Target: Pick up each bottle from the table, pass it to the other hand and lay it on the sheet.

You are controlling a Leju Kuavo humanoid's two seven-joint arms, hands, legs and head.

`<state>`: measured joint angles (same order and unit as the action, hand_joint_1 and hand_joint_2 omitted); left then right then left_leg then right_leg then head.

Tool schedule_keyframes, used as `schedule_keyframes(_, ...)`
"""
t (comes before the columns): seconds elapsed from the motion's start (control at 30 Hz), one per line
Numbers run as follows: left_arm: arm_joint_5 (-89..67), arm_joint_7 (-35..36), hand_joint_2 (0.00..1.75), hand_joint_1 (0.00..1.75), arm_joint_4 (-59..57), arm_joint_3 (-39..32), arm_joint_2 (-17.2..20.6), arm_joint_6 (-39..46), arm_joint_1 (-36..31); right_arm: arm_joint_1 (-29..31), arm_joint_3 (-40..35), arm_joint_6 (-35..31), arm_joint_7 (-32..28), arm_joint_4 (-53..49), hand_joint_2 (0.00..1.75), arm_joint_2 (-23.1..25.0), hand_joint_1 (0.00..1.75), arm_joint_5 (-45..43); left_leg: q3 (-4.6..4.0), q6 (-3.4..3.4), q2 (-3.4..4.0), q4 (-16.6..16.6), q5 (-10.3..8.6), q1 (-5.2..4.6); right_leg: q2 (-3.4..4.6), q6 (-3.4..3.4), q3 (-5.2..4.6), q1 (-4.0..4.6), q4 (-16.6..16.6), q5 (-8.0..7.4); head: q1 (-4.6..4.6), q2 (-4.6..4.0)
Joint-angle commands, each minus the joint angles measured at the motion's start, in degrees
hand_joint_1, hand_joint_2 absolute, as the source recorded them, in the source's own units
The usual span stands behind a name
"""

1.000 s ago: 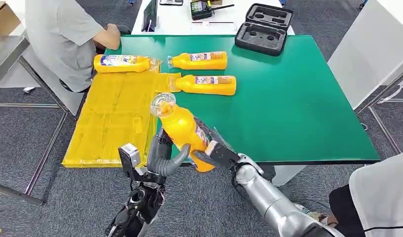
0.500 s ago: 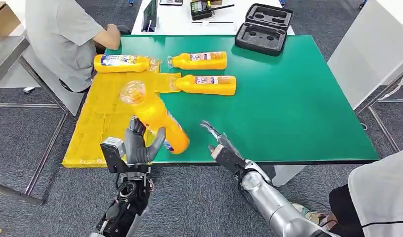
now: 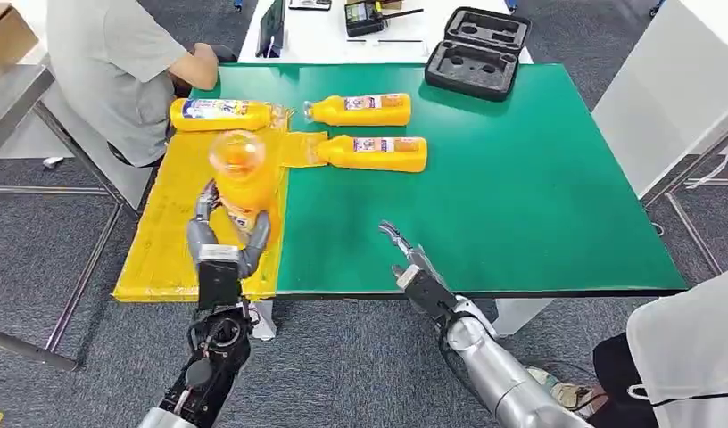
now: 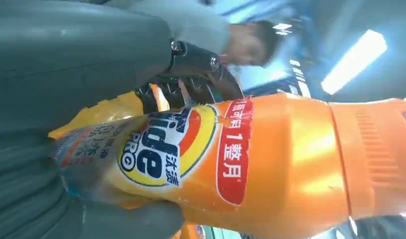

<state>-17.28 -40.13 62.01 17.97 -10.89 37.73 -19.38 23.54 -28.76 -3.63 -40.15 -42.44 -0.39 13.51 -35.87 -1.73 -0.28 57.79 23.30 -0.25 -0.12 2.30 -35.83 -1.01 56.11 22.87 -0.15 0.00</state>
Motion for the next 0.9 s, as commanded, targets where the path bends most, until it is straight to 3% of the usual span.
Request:
schedule_keyframes(0.03, -20.0, 0.1, 1.75, 1.75, -9.2, -10.5, -1.3, 2.3, -4.1, -0.6, 1.6, 0.3, 0.2, -1.3, 0.00, -0.4, 0.00, -0.5, 0.28, 0.09, 0.03, 0.0, 0.11, 0.04, 0.02, -0.09, 0.27, 0.04, 0.0, 0.11, 0.02, 0.00)
schedule_keyframes(0.27, -47.2, 2.8, 1.75, 1.75, -19.6, -26.9, -3.4, 2.3, -10.8, -0.6, 2.2, 1.2, 0.2, -1.2, 0.00, 0.9, 0.00, -0.2, 0.29, 0.12, 0.08, 0.0, 0.14, 0.09, 0.07, -0.12, 0.30, 0.10, 0.0, 0.10, 0.00, 0.00)
schedule_keyframes(0.4, -50.8, 6.5, 1.75, 1.73, -25.2, -28.5, -3.0, 2.3, -14.2, -0.9, 2.6, 1.3, 0.2, -1.2, 0.00, 1.1, 0.00, -0.1, 0.33, 0.15, 0.05, 0.0, 0.14, 0.12, 0.03, -0.15, 0.35, 0.13, 0.0, 0.12, 0.02, 0.00)
schedule_keyframes(0.83, -67.3, 32.8, 1.75, 1.75, -44.2, -21.4, 3.9, 2.2, -23.7, 0.2, 2.9, 3.8, 0.2, 0.3, 0.00, 2.6, 0.00, 1.4, 0.35, 0.13, 0.07, 0.0, 0.12, 0.10, 0.06, -0.14, 0.36, 0.11, 0.0, 0.14, 0.02, 0.00)
schedule_keyframes(0.9, -68.4, 33.7, 1.75, 1.75, -45.2, -20.6, 4.8, 1.9, -24.0, 0.7, 2.7, 3.8, 0.2, 0.8, 0.00, 2.7, 0.00, 1.4, 0.15, 0.09, 0.11, 0.0, 0.03, 0.04, 0.10, -0.09, 0.15, 0.05, 0.0, 0.05, 0.00, 0.00)
